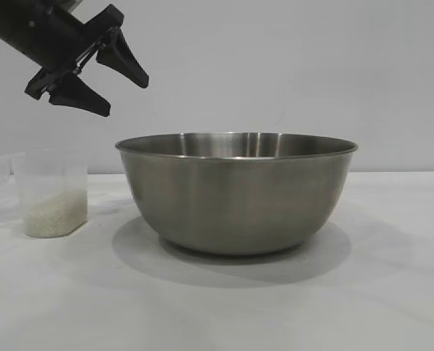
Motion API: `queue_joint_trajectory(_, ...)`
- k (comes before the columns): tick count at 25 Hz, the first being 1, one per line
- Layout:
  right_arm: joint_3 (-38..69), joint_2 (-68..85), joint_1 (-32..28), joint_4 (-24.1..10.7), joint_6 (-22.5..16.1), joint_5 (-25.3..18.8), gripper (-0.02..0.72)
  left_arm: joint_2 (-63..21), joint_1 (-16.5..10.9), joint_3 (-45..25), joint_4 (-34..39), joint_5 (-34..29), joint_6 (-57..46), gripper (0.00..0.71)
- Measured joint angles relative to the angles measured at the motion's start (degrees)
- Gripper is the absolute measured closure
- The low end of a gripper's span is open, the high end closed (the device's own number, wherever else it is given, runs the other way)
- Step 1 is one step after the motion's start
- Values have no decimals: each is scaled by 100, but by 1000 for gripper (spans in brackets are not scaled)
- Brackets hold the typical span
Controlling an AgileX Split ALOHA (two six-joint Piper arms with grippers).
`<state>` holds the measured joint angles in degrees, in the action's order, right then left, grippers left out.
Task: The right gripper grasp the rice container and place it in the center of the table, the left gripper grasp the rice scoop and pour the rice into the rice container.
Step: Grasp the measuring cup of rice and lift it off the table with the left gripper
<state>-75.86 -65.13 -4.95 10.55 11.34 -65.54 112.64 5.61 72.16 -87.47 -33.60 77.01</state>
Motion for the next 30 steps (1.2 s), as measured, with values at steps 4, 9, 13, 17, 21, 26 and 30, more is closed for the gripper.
queue_joint_trajectory(4, 579, 990, 0, 0, 0, -18, 167, 0, 0, 0, 0, 0, 7, 184)
queue_joint_trajectory(9, 1780, 2269, -9, 0, 0, -40, 167, 0, 0, 0, 0, 0, 7, 184)
queue_joint_trajectory(13, 2803, 3287, -9, 0, 0, -30, 167, 0, 0, 0, 0, 0, 7, 184)
queue_joint_trajectory(17, 3582, 4224, -9, 0, -9, -114, 167, 0, 0, 0, 0, 0, 7, 184)
queue_joint_trajectory(21, 4116, 5038, -9, 0, -13, -286, 167, 0, 0, 0, 0, 0, 7, 184)
queue_joint_trajectory(26, 4483, 5864, -9, -302, -685, -372, 167, 0, 0, 0, 0, 0, 7, 184)
queue_joint_trajectory(30, 4605, 6339, -9, -778, -1002, -324, 167, 0, 0, 0, 0, 0, 7, 184)
